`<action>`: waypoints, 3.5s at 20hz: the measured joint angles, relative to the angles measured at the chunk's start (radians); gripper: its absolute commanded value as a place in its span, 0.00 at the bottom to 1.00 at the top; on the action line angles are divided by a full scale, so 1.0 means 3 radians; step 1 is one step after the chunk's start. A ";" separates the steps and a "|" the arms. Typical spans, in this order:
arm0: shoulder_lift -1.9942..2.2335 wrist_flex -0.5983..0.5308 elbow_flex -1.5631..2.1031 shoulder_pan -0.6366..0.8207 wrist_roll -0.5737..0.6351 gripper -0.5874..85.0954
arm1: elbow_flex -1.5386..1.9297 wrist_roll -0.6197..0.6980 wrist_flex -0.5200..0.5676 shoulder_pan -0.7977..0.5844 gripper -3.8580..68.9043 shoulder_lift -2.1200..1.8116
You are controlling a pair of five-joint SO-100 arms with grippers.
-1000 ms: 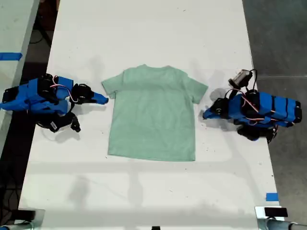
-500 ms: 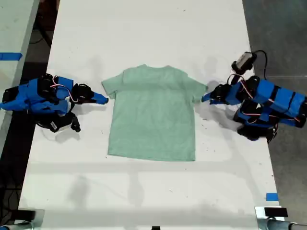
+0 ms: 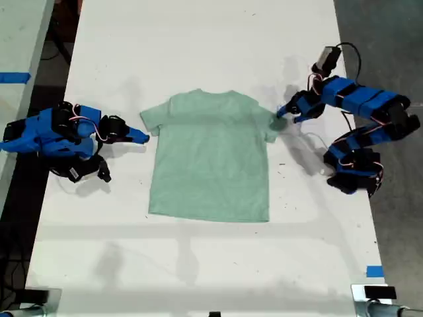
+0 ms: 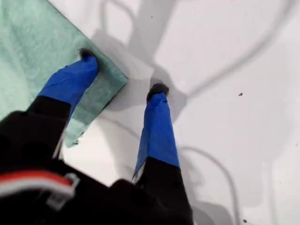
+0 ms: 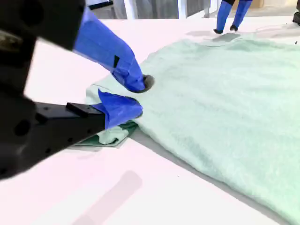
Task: Fold t shirt
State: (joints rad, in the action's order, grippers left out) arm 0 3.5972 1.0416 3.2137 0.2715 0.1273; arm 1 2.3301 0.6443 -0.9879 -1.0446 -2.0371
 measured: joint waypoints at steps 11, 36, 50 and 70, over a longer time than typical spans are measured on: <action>0.0000 0.0000 0.0000 0.0000 0.0000 0.06 | 0.0087 0.0056 0.0220 0.0061 0.07 0.0005; 0.0000 0.0000 0.0000 0.0000 0.0000 0.06 | -0.1677 -0.0465 0.0828 0.2306 0.41 0.0747; 0.0000 0.0000 0.0000 0.0000 0.0000 0.06 | 0.0102 -0.0956 -0.1335 0.2173 0.06 -0.2838; 0.0000 0.0000 0.0000 0.0000 0.0000 0.06 | 0.2342 -0.1744 -0.1386 0.2511 0.06 -0.4868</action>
State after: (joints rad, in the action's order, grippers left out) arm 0 3.5972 1.0416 3.2137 0.2715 0.1273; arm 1 3.0327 0.1212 -1.4036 -0.2915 -3.4975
